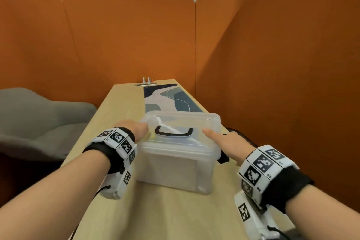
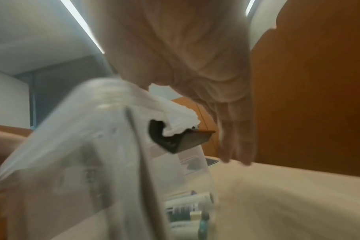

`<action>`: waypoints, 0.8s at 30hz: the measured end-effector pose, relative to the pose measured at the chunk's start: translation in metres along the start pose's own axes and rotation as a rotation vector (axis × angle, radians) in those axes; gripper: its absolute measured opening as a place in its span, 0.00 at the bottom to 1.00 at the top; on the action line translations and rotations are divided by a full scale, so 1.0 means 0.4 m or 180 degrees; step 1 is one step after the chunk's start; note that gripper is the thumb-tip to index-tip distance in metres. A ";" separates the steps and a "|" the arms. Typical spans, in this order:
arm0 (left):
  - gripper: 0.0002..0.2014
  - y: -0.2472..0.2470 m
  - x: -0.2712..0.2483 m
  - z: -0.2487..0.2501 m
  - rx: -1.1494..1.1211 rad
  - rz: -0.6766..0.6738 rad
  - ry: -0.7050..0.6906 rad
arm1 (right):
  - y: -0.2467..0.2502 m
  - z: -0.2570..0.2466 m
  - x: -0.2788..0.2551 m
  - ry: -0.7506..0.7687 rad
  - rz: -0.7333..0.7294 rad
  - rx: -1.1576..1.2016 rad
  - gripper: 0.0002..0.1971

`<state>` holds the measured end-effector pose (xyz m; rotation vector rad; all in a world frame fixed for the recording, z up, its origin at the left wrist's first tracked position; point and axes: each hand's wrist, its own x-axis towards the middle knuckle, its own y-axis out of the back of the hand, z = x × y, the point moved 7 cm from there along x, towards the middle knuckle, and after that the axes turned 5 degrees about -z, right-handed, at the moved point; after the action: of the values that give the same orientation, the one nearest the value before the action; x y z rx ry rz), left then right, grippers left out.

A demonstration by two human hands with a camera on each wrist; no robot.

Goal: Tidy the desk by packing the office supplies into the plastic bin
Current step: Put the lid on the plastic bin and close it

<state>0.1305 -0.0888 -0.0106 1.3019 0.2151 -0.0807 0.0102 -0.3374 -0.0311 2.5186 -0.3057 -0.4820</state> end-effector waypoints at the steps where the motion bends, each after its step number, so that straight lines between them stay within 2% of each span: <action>1: 0.31 0.007 0.003 -0.032 0.0017 0.0014 0.0071 | -0.022 -0.012 0.005 0.0060 -0.0146 0.0075 0.37; 4: 0.34 0.026 -0.001 -0.103 0.0017 0.0046 0.0224 | -0.059 -0.040 0.027 0.0189 -0.0235 0.0260 0.37; 7: 0.36 0.035 -0.004 -0.146 -0.0088 0.0091 0.0353 | -0.083 -0.049 0.051 0.0107 -0.0346 0.0548 0.39; 11: 0.56 0.020 0.007 -0.175 -0.1026 0.0137 0.0448 | -0.103 -0.056 0.075 0.0018 -0.0694 0.0584 0.30; 14: 0.65 0.000 0.017 -0.178 -0.1591 -0.0059 0.0442 | -0.086 -0.071 0.096 0.0019 -0.0659 0.0534 0.36; 16: 0.64 -0.005 0.019 -0.180 -0.1706 -0.0131 0.0452 | -0.065 -0.094 0.105 0.0054 -0.0458 0.0331 0.39; 20: 0.50 -0.016 0.019 -0.174 -0.1900 -0.0256 0.0390 | -0.073 -0.155 0.111 0.0200 -0.0245 -0.0467 0.51; 22: 0.48 -0.017 0.014 -0.169 -0.1881 -0.0286 0.0337 | -0.098 -0.177 0.118 0.0282 -0.0159 -0.0694 0.48; 24: 0.47 -0.015 0.004 -0.166 -0.1861 -0.0289 0.0328 | -0.114 -0.191 0.130 0.0338 0.0049 -0.0873 0.40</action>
<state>0.1238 -0.0263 -0.0331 0.7141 0.3560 -0.0242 0.0929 -0.2799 -0.0109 2.2634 -0.2034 -0.3560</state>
